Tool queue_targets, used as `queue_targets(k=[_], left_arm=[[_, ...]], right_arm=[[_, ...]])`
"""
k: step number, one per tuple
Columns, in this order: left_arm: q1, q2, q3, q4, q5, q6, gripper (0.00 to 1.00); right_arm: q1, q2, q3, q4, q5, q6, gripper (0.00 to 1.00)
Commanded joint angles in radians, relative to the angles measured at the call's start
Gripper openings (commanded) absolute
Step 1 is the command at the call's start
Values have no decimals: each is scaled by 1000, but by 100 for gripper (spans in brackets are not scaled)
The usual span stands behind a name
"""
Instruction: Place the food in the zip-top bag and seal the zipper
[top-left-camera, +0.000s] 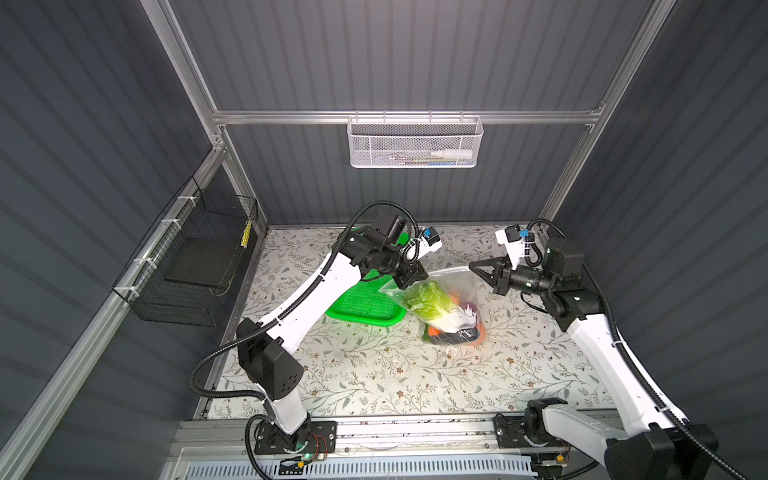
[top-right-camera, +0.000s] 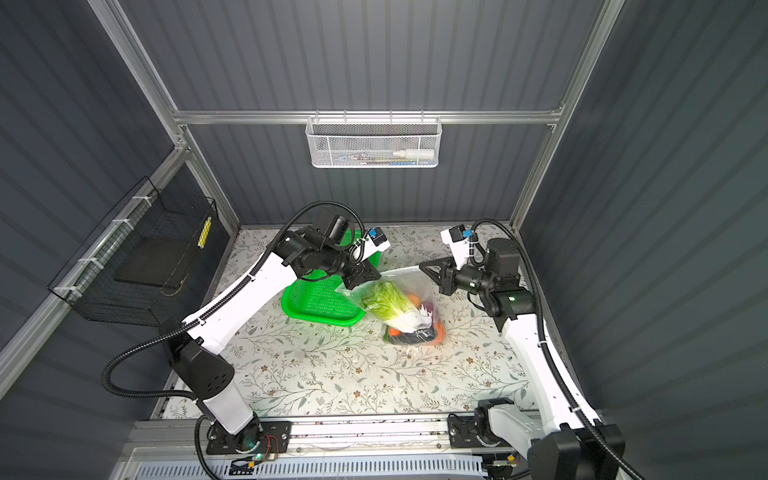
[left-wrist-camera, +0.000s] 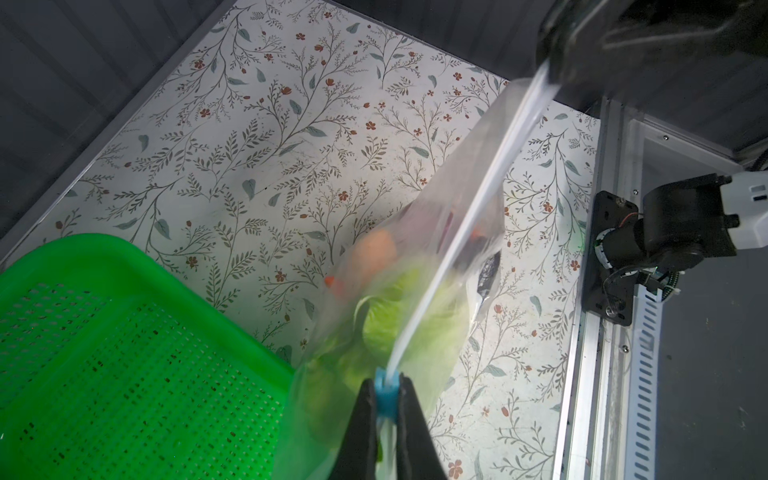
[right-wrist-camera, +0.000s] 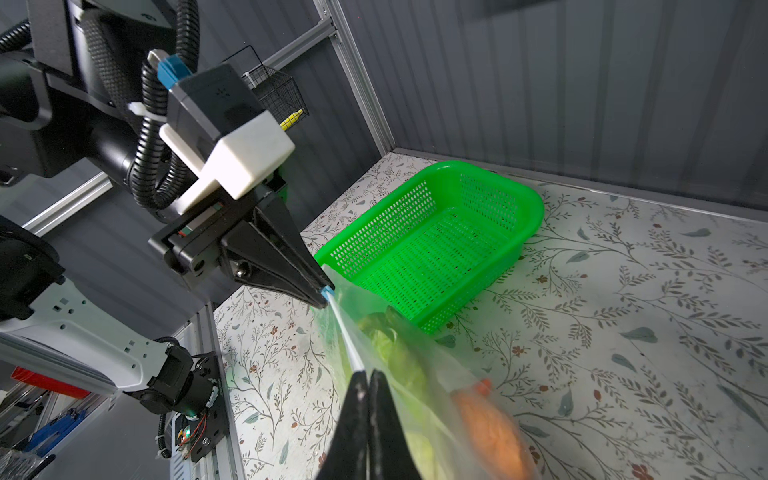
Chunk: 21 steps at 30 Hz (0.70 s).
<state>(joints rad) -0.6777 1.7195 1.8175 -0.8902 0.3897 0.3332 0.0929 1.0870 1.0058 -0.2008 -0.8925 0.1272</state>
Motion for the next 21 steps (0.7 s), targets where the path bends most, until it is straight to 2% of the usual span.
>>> queue_targets(k=[1,9,16,21], left_arm=[[62,-38,-37,-151,-135,-3,0],[72,-79,-43,-228,-166,-21,0],[72,-60,78,-341,-181,-30,0],[72,-92,37,-344,-227,-34,0]], right_arm=[[-48,-37,4,73,51,5,0],[-69,-39,-3,97,64,12,0],[-92,-38,1,102,61,11,0],[-113,-44,-11,113,69,18,0]])
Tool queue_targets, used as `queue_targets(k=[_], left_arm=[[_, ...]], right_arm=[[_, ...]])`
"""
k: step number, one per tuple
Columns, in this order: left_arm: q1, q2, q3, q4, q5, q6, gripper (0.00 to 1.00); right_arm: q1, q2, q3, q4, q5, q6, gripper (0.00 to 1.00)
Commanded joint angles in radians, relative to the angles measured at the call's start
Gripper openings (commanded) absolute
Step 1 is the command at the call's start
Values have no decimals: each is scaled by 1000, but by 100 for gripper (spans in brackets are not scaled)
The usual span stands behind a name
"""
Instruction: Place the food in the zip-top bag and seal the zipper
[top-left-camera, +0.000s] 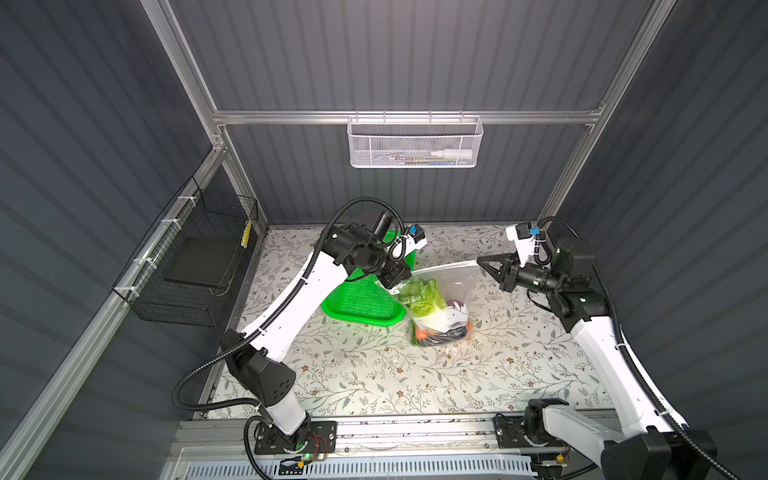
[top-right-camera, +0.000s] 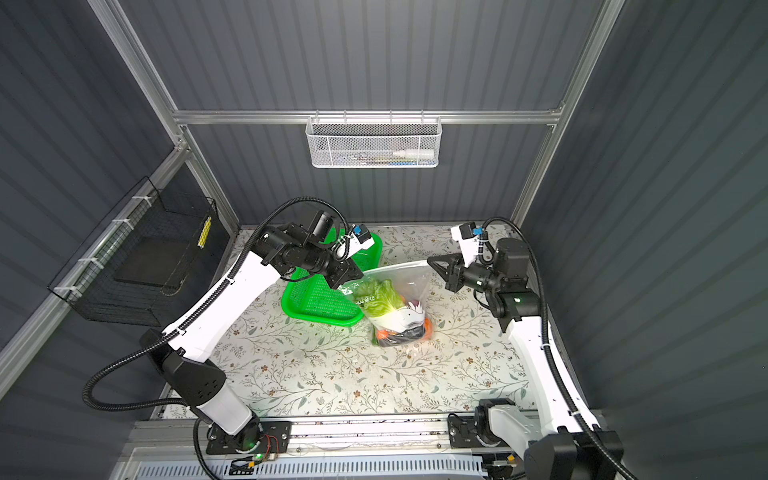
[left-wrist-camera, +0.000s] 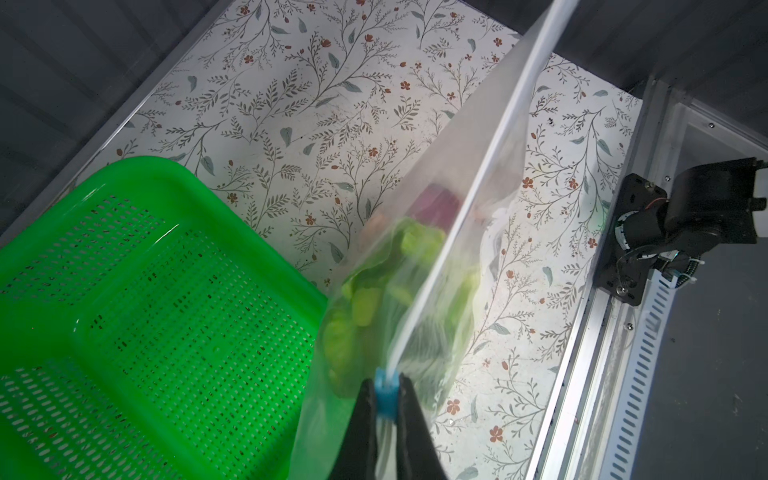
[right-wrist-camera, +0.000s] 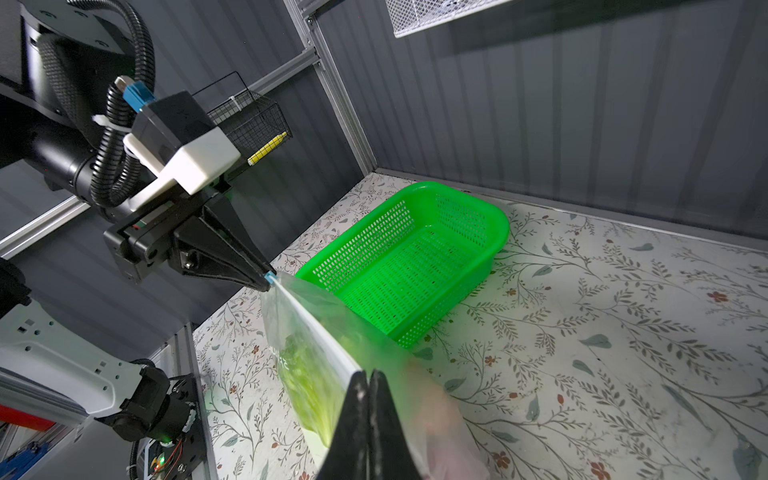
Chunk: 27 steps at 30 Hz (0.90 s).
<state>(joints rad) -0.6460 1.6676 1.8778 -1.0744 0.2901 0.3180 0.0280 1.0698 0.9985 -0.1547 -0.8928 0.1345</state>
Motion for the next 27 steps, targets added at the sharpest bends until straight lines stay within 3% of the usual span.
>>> queue_targets(k=[1,16,27], left_arm=[[40,-50,-40,-155,-133,-22,0],[61,-77,-69,-185,-223,-27,0],[103,-101,-89,-188,-206,-36,0]], right_arm=[[-52,-27,-9,69,70,11,0],[-97,-34,-53,100,83,24,0],[-118,-31,-67,130,78,47,0]])
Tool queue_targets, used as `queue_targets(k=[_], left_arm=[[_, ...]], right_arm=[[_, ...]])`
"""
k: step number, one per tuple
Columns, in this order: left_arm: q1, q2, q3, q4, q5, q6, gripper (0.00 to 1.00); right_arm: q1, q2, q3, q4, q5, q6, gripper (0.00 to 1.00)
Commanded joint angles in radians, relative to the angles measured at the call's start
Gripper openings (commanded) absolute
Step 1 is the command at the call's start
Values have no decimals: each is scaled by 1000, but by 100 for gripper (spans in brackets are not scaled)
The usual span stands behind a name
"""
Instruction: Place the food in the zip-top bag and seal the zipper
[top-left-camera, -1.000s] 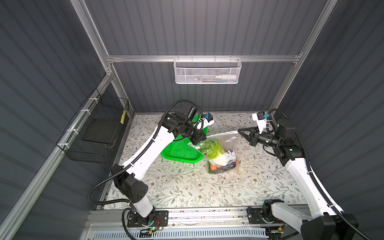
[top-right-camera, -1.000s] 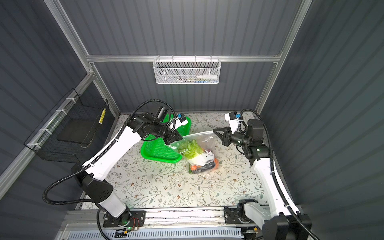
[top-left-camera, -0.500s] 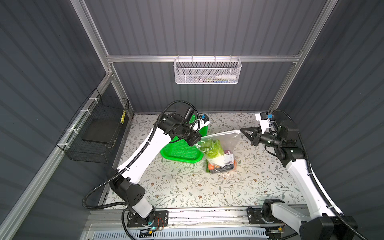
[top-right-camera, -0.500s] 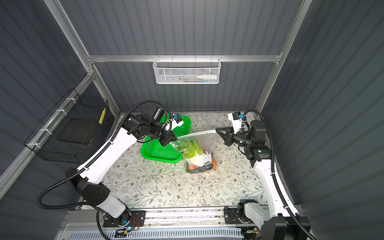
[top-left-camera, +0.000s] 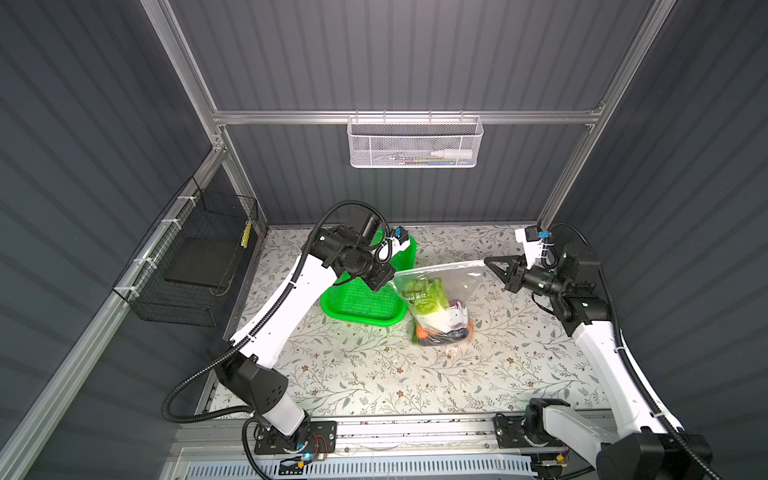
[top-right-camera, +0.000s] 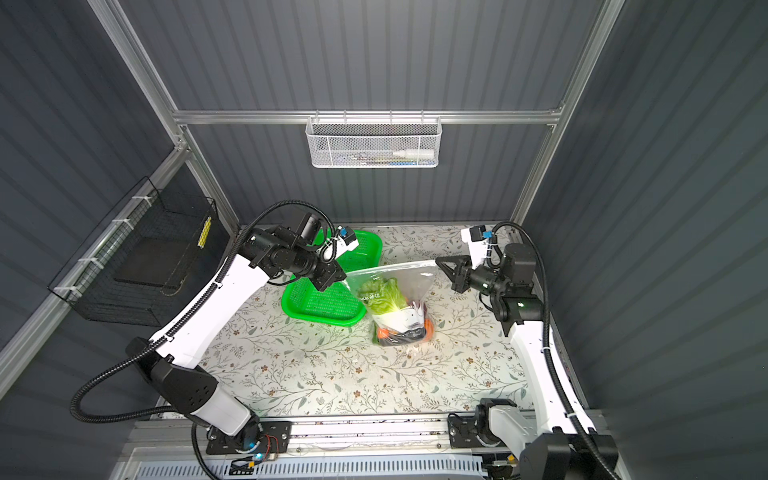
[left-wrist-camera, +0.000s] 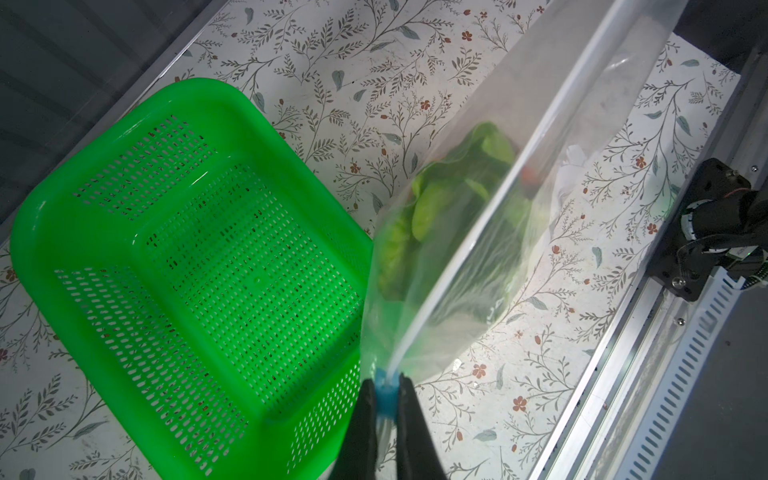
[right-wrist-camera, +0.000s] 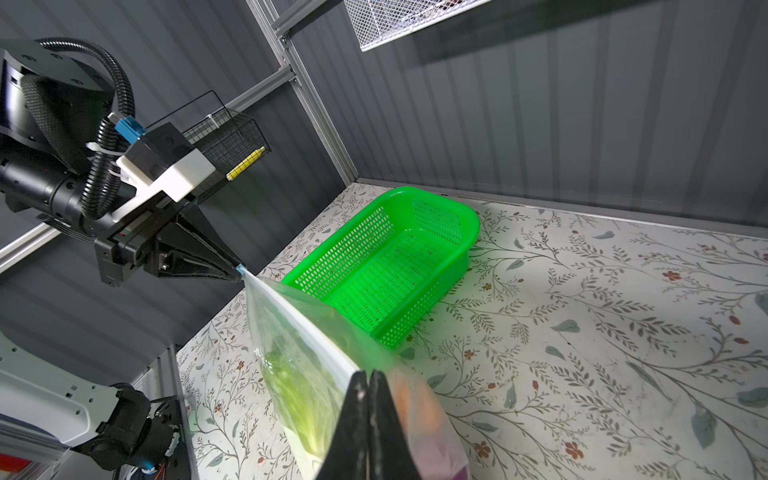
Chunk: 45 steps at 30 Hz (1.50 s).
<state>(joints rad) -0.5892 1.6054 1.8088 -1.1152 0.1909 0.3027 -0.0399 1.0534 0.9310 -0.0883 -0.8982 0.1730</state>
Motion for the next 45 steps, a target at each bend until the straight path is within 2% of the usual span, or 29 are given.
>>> queue_targets(k=[1,11,23,29,34,42,44,45], left_arm=[[48,-39,-21,-149,-111,-21,0],[77,-47,-32,-164,-125,-16,0],[82,-45,-30,-163,-113,-17,0],[81,-25,-20,-163,-185,-23,0],[81,16,30,-154,-197,-42,0],[81,99,148,-62,-72,-140,0],[82,103,147,-12,-46,-172,5],[81,101,143,15,-36,-190,10]], right_arm=[[-51,-16,-1,64,87,8,0],[-97,-22,-8,82,108,29,0],[-97,-19,-3,91,104,43,0],[-98,-23,-6,88,110,44,0],[-97,-24,-11,88,107,56,0],[-91,-39,-40,136,114,111,0],[-91,-39,-41,136,120,112,0],[-91,-39,-41,136,124,114,0]])
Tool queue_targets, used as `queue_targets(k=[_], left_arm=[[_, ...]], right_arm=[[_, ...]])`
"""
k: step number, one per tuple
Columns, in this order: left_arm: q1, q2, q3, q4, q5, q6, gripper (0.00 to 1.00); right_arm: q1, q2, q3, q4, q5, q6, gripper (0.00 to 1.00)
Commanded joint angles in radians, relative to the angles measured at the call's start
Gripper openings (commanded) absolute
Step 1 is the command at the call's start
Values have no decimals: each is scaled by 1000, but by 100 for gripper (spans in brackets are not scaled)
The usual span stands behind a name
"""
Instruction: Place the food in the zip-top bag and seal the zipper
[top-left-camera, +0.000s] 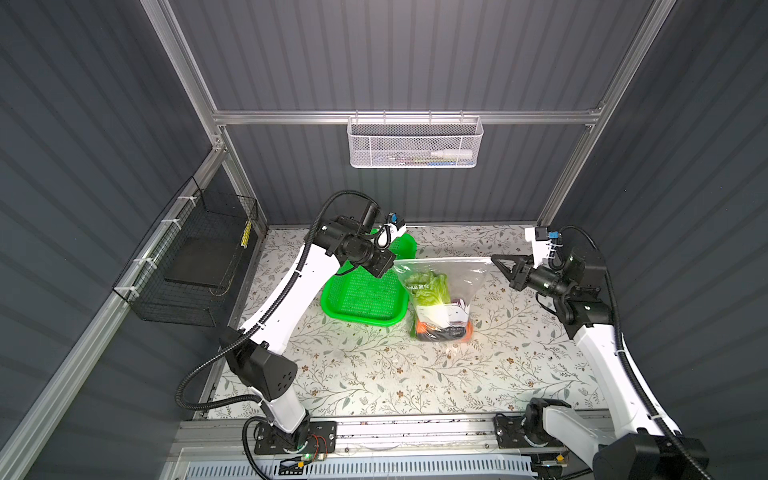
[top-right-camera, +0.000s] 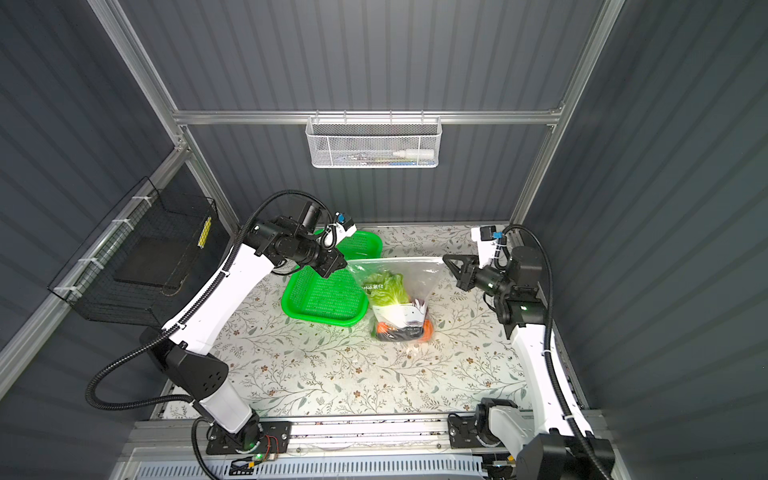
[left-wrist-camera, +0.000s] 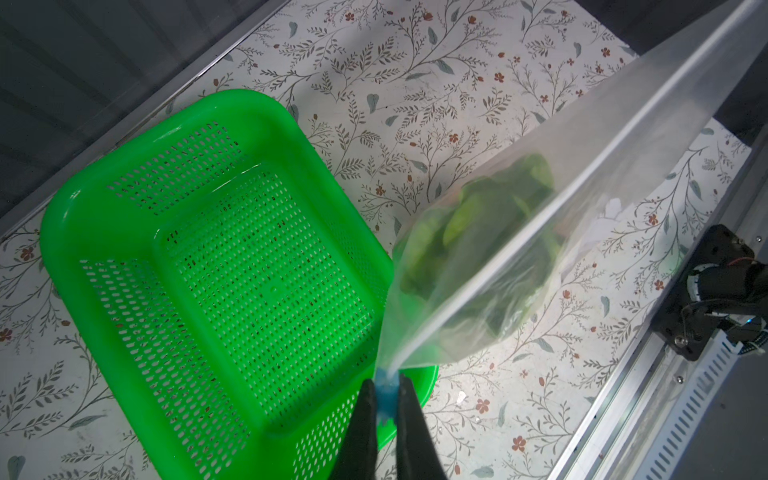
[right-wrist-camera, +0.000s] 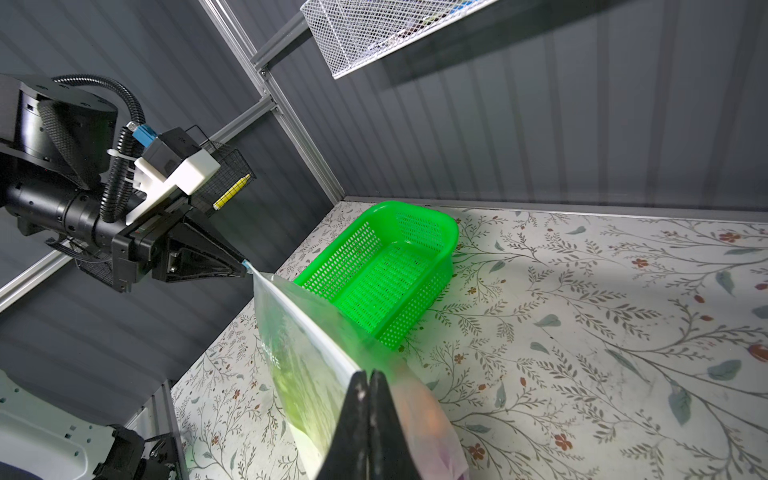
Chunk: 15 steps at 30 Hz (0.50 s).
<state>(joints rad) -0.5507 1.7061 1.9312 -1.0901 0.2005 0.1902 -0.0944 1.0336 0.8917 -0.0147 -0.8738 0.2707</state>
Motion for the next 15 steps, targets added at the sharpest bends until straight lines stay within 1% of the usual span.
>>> queue_targets(k=[1,2,4,5,6,9,11,14,15], left_arm=[[43,-3,14,14,-32,-91,15],[43,-7,9,37,-24,-102,21],[44,-23,-6,71,-17,-122,46],[43,-35,-17,111,-14,-130,67],[43,-52,-32,143,-11,-143,99],[43,-108,-95,243,-28,-175,100],[43,-150,-154,324,-68,-198,100],[43,-230,-266,447,-180,-238,100],[44,-258,-309,483,-232,-253,100]], right_arm=[[-37,-20,-3,63,106,20,0],[-37,-20,-6,70,110,26,0],[-37,-18,-13,86,105,43,0],[-37,-17,-13,93,100,47,0],[-36,-14,-14,96,96,51,0],[-35,-4,-14,103,87,56,0],[-36,4,-13,105,91,55,0],[-35,28,-10,109,105,51,0],[-36,43,-10,112,115,53,0]])
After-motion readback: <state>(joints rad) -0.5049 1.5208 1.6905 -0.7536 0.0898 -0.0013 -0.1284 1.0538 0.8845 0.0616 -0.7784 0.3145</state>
